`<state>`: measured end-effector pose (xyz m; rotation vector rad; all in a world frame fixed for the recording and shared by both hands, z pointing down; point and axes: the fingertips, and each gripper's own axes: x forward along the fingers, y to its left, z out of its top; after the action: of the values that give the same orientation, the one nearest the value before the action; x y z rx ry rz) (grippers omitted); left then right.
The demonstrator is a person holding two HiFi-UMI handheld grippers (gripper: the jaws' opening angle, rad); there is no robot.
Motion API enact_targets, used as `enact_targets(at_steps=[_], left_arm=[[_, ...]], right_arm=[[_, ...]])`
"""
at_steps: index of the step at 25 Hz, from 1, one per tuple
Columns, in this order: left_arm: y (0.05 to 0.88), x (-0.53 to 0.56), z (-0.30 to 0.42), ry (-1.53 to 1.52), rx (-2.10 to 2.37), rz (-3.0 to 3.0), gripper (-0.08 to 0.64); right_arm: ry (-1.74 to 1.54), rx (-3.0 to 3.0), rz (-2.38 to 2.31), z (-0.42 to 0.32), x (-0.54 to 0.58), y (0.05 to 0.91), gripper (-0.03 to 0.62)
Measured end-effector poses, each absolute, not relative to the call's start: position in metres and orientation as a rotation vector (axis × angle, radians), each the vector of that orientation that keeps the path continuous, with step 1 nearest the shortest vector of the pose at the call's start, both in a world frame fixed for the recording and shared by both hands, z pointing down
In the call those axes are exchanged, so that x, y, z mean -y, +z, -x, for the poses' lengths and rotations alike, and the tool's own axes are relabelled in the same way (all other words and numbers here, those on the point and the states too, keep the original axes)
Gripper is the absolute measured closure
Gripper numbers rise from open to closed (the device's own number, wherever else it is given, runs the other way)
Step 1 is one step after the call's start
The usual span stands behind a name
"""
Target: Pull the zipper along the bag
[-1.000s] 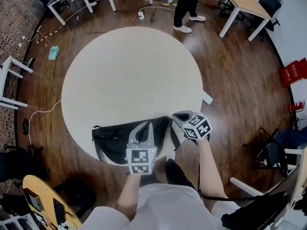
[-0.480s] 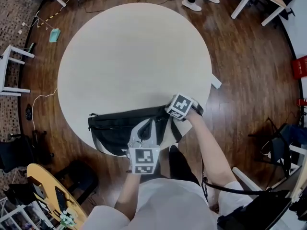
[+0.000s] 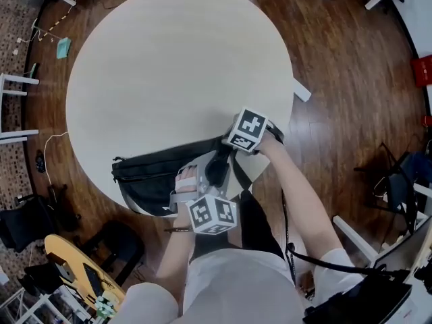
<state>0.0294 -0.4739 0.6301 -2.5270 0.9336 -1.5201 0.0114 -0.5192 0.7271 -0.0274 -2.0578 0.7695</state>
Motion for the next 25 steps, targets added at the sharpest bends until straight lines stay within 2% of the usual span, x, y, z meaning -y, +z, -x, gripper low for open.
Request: enact_targets(at_steps=[8,11,15,25], left_arm=[[0.679,0.472,-0.032,-1.755,-0.646,2.275,0.338],[0.692,0.472,-0.031,-1.815,-0.617,2.225,0.372],[0.698,0.481,-0.024,-1.865,-0.631,2.125,0.502],[0.664,0.458,-0.028,-1.721,-0.692,2.194,0.522]], right_arm=[[0.765,2.097,0.017,-0.009,0.519,0.724,0.604],[0.771,2.106,0.013,-0.009,0.520,0.724,0.604],[0.772,2.106,-0.002,-0.009,0.521,0.724,0.604],[0.741,2.064,-0.047,-0.013,0.520,0.728,0.604]])
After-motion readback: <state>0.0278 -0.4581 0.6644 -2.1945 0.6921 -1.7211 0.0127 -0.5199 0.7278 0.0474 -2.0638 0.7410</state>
